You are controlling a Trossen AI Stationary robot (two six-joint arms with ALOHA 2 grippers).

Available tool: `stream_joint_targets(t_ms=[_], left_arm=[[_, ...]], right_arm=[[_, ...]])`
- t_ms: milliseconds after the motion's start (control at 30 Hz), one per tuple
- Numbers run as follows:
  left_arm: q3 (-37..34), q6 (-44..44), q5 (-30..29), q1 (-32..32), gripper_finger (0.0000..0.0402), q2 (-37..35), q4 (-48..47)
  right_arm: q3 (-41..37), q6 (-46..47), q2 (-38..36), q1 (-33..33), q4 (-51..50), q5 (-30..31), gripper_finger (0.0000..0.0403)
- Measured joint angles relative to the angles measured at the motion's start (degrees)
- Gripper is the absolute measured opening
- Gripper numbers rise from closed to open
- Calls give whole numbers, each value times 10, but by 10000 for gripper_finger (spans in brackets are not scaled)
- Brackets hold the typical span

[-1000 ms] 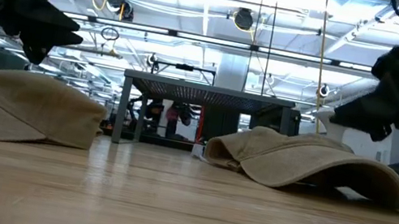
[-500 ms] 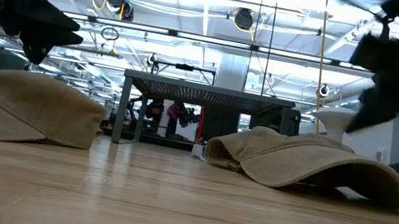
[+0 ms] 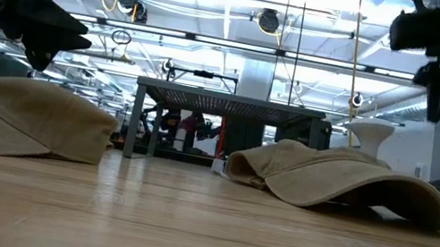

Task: Pick & Place hat
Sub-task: Put the bottom right black cap on the shelf

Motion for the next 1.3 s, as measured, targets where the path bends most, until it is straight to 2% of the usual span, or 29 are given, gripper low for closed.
stream_joint_targets(t_ms=[200,467,667,900,1133,1300], left_arm=[[0,0,0,0,122,0,0],[0,0,0,0,122,0,0],[0,0,0,0,122,0,0],[0,0,0,0,122,0,0],[0,0,0,0,122,0,0],[0,0,0,0,122,0,0]], right_arm=[[82,-12,46,16,-101,-50,171],[140,-55,83,76,-156,-79,171],[144,-143,87,152,-157,-58,172],[144,-158,87,224,-156,1,192],[140,-142,114,238,-136,1,200],[95,-131,129,237,-90,1,191]])
